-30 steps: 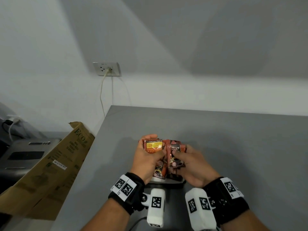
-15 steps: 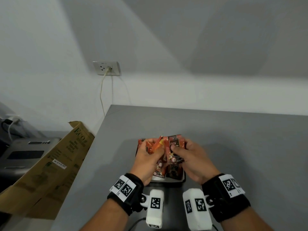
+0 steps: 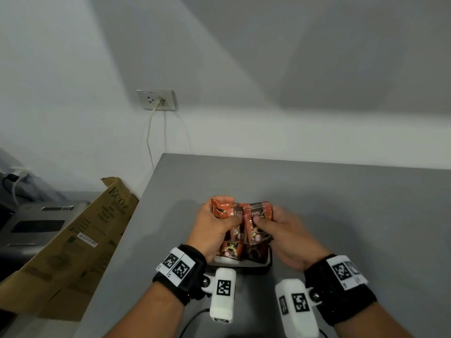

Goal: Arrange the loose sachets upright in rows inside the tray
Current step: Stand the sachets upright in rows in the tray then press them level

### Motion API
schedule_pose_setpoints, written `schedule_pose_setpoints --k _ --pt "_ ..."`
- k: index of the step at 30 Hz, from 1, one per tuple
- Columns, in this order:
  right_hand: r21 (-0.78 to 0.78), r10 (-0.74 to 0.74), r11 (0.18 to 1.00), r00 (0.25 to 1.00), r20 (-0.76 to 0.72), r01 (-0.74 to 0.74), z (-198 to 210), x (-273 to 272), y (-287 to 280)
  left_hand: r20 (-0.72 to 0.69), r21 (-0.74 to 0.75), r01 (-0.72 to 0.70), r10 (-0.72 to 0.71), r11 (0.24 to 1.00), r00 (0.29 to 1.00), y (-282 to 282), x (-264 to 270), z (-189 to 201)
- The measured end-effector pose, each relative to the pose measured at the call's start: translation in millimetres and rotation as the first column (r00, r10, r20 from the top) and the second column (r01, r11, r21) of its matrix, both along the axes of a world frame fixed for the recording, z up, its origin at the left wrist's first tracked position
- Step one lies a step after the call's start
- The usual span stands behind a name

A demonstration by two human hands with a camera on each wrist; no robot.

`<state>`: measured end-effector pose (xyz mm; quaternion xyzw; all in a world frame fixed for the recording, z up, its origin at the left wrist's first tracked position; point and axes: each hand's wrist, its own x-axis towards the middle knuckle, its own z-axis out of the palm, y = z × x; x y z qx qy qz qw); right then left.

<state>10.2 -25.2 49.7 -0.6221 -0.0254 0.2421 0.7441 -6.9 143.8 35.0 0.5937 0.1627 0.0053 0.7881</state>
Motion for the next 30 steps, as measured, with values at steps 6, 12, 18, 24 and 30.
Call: schedule_pose_setpoints --k 6,12,18,24,30 --pt "0.088 -0.237 0.965 0.964 -0.121 0.248 -7 8 3 -0.089 -0.285 -0.03 0.005 0.958 0.996 1 1 2" --pt "0.153 -0.149 0.971 0.965 -0.215 0.184 -9 2 -4 -0.049 -0.299 -0.079 0.067 0.951 0.997 6 -1 -4" --pt "0.048 -0.195 0.979 0.977 -0.09 0.2 -15 0 12 0.0 -0.136 -0.071 0.072 0.988 0.997 -5 0 -7" --pt "-0.091 -0.144 0.986 0.99 -0.004 0.143 -21 0 10 0.017 -0.102 -0.101 0.103 0.99 0.995 -6 -3 -9" --pt "-0.358 0.124 0.931 0.983 0.137 -0.068 -14 16 -14 0.079 0.254 -0.001 -0.019 0.967 0.997 7 -2 -10"
